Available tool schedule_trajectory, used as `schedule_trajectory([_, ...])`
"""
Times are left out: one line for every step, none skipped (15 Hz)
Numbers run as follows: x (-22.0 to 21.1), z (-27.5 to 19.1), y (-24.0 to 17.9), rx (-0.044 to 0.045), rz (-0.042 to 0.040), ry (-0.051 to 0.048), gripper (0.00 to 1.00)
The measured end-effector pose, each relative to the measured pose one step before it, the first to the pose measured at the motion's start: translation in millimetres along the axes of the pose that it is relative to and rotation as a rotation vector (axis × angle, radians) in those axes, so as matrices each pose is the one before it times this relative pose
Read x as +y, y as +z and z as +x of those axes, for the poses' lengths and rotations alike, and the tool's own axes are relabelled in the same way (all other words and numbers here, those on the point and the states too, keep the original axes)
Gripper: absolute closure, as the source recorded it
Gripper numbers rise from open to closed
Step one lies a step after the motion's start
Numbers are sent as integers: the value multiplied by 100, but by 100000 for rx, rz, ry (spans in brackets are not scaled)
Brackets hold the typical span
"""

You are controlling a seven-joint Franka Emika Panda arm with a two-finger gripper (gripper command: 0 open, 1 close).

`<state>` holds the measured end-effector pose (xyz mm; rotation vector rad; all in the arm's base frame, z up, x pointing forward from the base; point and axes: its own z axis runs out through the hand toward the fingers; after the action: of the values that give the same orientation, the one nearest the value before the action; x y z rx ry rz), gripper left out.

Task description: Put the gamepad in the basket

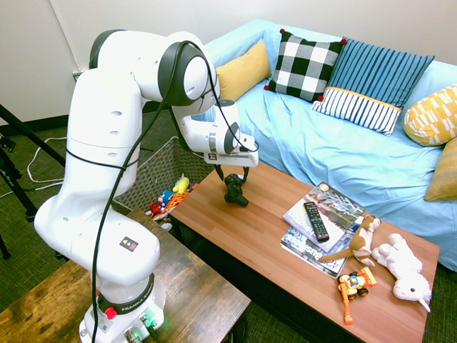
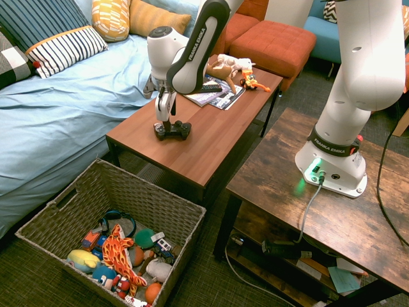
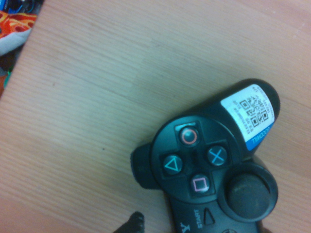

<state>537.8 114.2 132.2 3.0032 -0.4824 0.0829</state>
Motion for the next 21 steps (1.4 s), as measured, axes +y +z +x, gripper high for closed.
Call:
schedule_trajectory([80,227,585,-709,-96,-26,0])
schedule_trajectory([62,283,447,-403,-106,-110,0])
schedule_trajectory([46,195,409,-470,-105,-259,0])
schedule_trajectory([-15,134,422,-707,-165,32,0])
schedule_trajectory([12,124,465,-762,-312,-155,0])
schedule_trajectory([17,95,485,-661,-120,11,0])
schedule_trajectory([80,72,418,-483,-191,-39,0])
schedule_trajectory([42,91,312,-433,39,442,100])
schedule_trajectory([19,72,203,-394,176,80,100])
schedule_trajectory([-3,88,39,-386,264,83,100])
schedule_trajectory([-19,128,-81,-223,179,-164,100])
schedule_trajectory([2,101,-58,-343,246,30,100])
schedule_trajectory([1,75,-33,-267,88,-36,100])
schedule_trajectory([4,64,-2,-192,151,23,100])
schedule_trajectory([12,41,82,-344,198,-93,100])
schedule_trajectory([24,6,230,-371,1,-290,100])
schedule_trajectory([51,-48,314,-602,41,17,100])
schedule_trajectory([46,6,205,-409,146,44,100])
schedule_trajectory([59,88,-5,-163,390,342,100])
schedule_trajectory([88,153,-97,-55,338,359,100])
schedule_trajectory([102,202,-245,149,126,652,100])
